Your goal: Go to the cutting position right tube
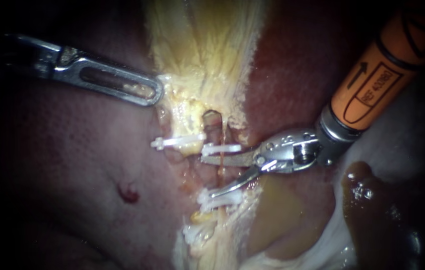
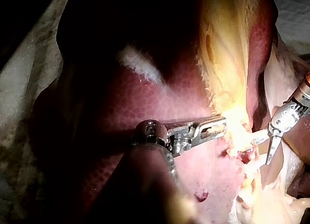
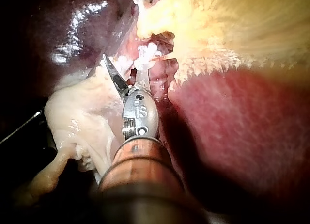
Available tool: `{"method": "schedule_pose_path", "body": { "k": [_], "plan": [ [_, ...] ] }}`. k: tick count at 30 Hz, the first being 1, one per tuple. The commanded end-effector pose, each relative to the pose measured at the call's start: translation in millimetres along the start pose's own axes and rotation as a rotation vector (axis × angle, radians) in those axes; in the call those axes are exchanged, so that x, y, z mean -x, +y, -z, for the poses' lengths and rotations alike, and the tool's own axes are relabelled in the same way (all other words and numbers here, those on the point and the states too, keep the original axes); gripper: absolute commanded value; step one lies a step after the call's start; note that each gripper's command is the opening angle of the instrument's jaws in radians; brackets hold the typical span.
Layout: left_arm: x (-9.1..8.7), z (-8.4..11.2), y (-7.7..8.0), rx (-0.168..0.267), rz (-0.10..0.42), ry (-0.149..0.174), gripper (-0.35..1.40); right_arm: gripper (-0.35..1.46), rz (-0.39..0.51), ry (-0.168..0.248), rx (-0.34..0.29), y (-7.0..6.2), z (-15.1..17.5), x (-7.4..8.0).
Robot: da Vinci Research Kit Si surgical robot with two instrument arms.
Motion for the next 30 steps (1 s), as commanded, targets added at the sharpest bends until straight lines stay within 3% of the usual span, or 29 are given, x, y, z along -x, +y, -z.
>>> {"method": "schedule_pose_path", "body": {
  "k": [1,9,14,18,30],
  "plan": [
    [0.0,0.0,0.0,0.000,0.000,0.000,-0.35,1.44,0.006,-0.004,-0.006,0.2,-0.3,0.0],
    [0.1,-0.3,0.1,0.000,0.000,0.000,-0.35,1.44,0.021,-0.014,-0.026,1.0,-2.3,0.0],
    [0.2,-0.4,0.1,0.001,0.001,-0.001,-0.35,1.44,0.023,0.011,-0.031,1.3,-2.9,-0.3],
    [0.2,-0.5,0.1,0.001,0.001,-0.001,-0.35,1.44,0.025,0.039,-0.043,1.0,-3.0,-0.4],
    [0.3,-0.5,0.6,0.000,0.000,0.000,-0.35,1.31,0.059,0.019,-0.121,-0.7,-3.9,-1.3]
  ]
}}
